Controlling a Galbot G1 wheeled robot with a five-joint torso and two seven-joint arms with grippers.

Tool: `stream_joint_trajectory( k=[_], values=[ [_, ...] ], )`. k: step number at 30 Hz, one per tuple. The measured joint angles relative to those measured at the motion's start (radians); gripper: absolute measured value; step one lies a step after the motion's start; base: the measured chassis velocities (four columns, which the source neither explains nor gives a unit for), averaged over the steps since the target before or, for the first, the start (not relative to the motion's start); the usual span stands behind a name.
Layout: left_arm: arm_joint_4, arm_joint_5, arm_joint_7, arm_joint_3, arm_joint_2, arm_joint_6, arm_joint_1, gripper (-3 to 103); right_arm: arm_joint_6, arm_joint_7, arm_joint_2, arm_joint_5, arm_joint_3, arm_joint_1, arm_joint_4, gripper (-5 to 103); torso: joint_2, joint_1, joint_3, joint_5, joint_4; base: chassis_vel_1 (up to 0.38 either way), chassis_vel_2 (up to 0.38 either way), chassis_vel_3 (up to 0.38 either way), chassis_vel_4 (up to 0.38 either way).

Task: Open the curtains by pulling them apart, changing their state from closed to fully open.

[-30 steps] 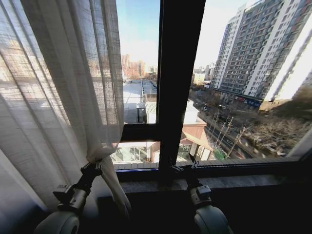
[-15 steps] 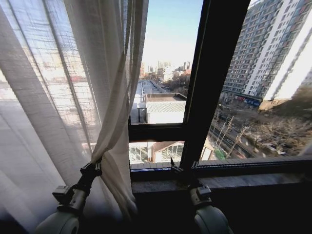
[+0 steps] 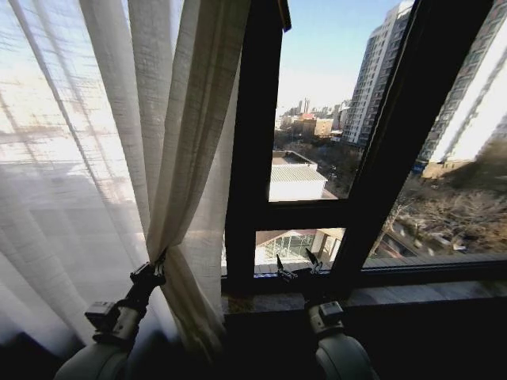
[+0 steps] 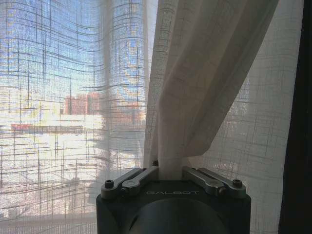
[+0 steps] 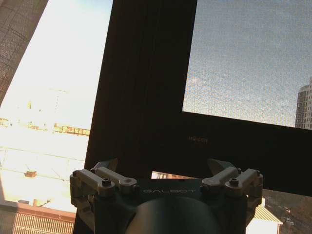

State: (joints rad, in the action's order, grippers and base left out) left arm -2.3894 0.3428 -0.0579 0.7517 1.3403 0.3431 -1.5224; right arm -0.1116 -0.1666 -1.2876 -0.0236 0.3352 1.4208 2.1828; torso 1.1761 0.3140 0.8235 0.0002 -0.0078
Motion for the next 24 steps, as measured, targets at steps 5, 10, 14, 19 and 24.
stream_joint_trajectory(
  k=[5, 10, 14, 19, 24],
  values=[
    [0.0, 0.0, 0.0, 0.0, 0.004, -0.002, 0.0, 0, 0.0, 0.0, 0.002, 0.0, 0.0, 0.0, -0.001, 100, 0.0, 0.0, 0.0, 0.0001, 0.0002, 0.359, 0.344, -0.361, -0.336],
    [-0.002, 0.001, -0.001, -0.001, 0.009, -0.003, -0.002, 0, 0.001, 0.001, 0.006, -0.001, 0.003, -0.002, -0.001, 100, 0.0, 0.0, 0.0, 0.0, 0.0001, 0.34, 0.374, -0.359, -0.361],
    [-0.005, 0.004, -0.001, 0.003, 0.01, -0.003, -0.003, 0, 0.001, 0.001, 0.005, -0.002, 0.001, -0.004, -0.002, 100, 0.0, 0.0, 0.0, 0.0001, 0.0001, 0.355, 0.345, -0.346, -0.361],
    [-0.005, 0.005, -0.001, 0.006, 0.012, -0.004, -0.005, 0, 0.002, 0.002, 0.002, -0.003, -0.002, -0.004, -0.007, 100, 0.0, 0.0, 0.0, -0.0001, 0.0003, 0.322, 0.312, -0.31, -0.305],
    [-0.005, 0.005, 0.001, 0.014, 0.022, -0.006, -0.004, 0, 0.002, 0.004, 0.001, -0.003, -0.004, -0.003, -0.009, 100, 0.0, 0.0, 0.0, -0.0007, 0.0002, 0.136, 0.091, -0.141, -0.142]
  ],
)
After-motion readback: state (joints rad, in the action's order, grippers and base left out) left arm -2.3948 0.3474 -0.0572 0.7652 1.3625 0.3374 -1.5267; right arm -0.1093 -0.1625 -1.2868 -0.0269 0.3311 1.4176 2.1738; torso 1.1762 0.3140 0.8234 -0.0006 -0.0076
